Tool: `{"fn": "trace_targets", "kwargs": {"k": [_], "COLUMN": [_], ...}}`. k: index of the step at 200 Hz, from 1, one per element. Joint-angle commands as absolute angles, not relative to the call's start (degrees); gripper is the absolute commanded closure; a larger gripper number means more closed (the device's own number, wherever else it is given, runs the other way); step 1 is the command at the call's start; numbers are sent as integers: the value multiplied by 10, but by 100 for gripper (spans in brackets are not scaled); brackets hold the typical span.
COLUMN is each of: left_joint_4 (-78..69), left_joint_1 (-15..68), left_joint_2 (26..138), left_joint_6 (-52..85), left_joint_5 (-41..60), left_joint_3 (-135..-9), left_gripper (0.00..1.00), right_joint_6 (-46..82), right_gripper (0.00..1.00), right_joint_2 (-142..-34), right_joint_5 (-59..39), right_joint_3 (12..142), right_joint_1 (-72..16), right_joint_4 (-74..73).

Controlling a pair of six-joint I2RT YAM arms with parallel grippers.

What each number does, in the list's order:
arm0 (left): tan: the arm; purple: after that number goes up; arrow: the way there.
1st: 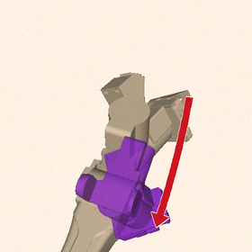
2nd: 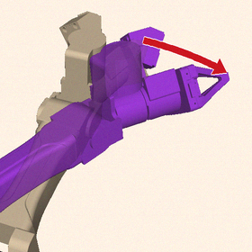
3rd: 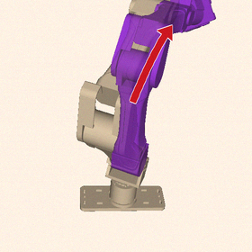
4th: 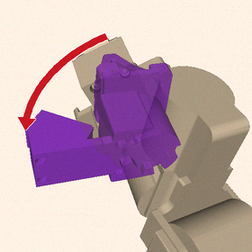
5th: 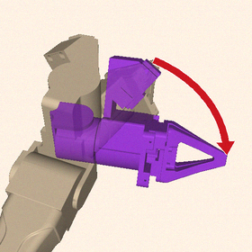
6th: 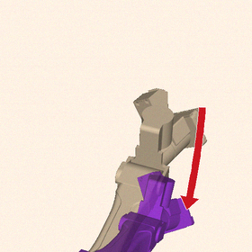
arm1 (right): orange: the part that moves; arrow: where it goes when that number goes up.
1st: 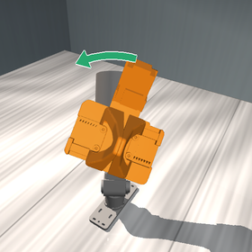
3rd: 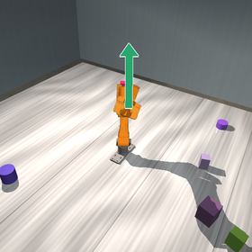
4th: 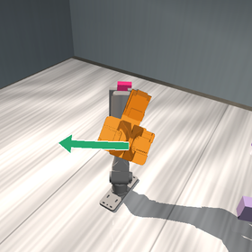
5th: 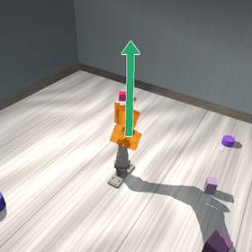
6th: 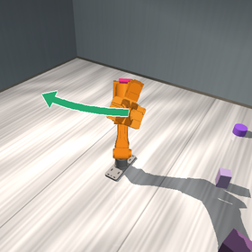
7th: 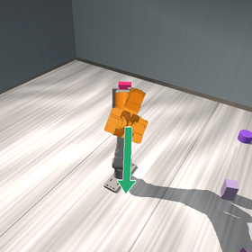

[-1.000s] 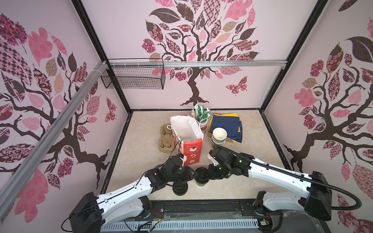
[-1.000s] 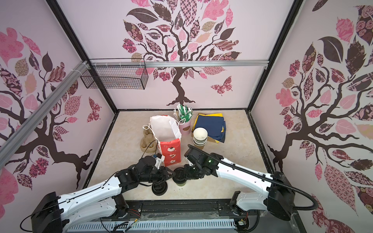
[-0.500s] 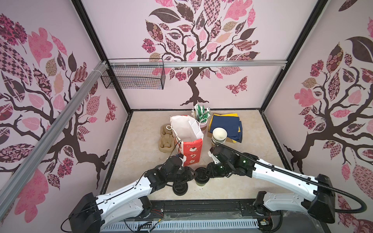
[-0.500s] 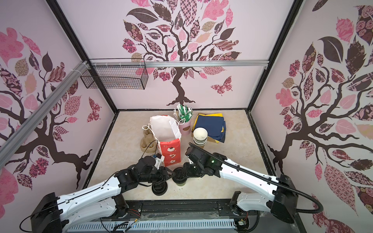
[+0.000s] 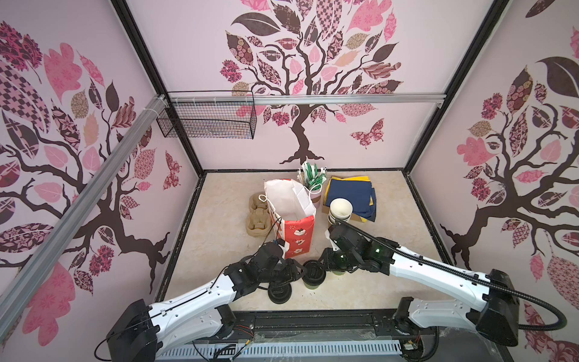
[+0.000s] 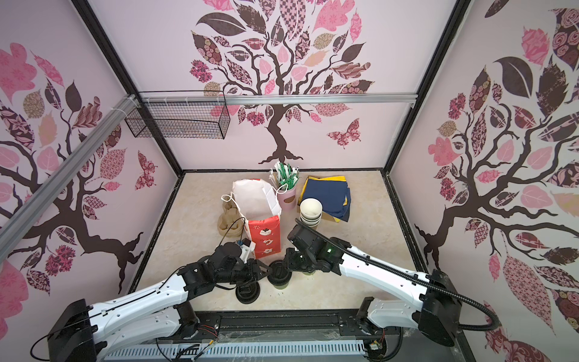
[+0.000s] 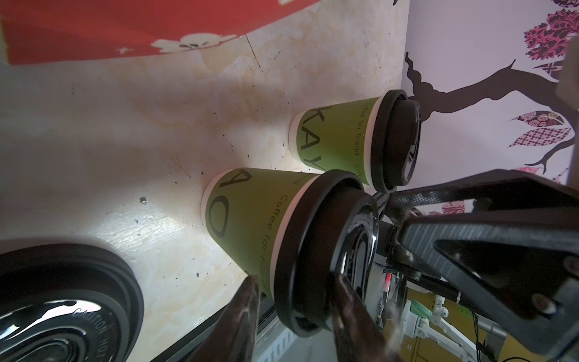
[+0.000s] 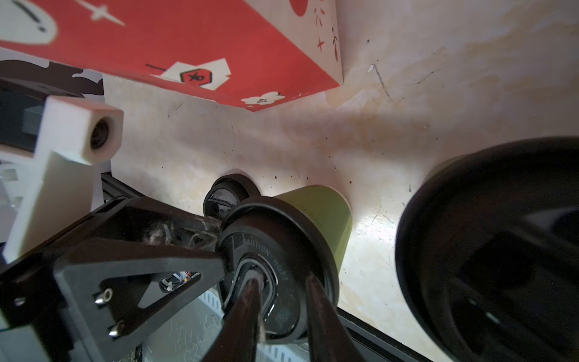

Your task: Pack the takeout coffee

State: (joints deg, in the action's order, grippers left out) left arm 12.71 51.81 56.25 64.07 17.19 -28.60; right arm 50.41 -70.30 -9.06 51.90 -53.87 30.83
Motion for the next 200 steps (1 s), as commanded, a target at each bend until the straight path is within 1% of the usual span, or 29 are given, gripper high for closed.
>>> {"fn": "trace_targets", "kwargs": {"k": [1, 84, 115, 132, 159, 173, 200], "left_joint_4": [171, 172, 175, 178, 181, 183, 183], "left_joint_1": [521, 521, 521, 521, 521, 521, 521], "left_joint_2": [568, 579, 583, 581, 574, 569, 565], "left_joint_6": [630, 632, 630, 626, 624, 622, 624], "left_joint_5": [171, 171, 170, 171, 170, 167, 166], "left_joint_3": [-285, -288, -291, -294, -296, -299, -302], "left_gripper": [59, 59, 60, 60, 59, 59, 56], "right_joint_6": [517, 527, 527, 520, 500, 489, 481], "right_gripper": [72, 81, 82, 78, 66, 64, 56], "right_joint_2": [-720, -754, -762, -755, -730, -710, -686], "right_joint_5": [-81, -64, -67, -73, -74, -78, -91], "right_joint_3": [514, 503, 494, 500, 533, 535, 513], "right_joint_1": [-536, -535, -535, -536, -535, -536, -535], "right_joint_4": [302, 329, 340, 340, 336, 325, 308]}}
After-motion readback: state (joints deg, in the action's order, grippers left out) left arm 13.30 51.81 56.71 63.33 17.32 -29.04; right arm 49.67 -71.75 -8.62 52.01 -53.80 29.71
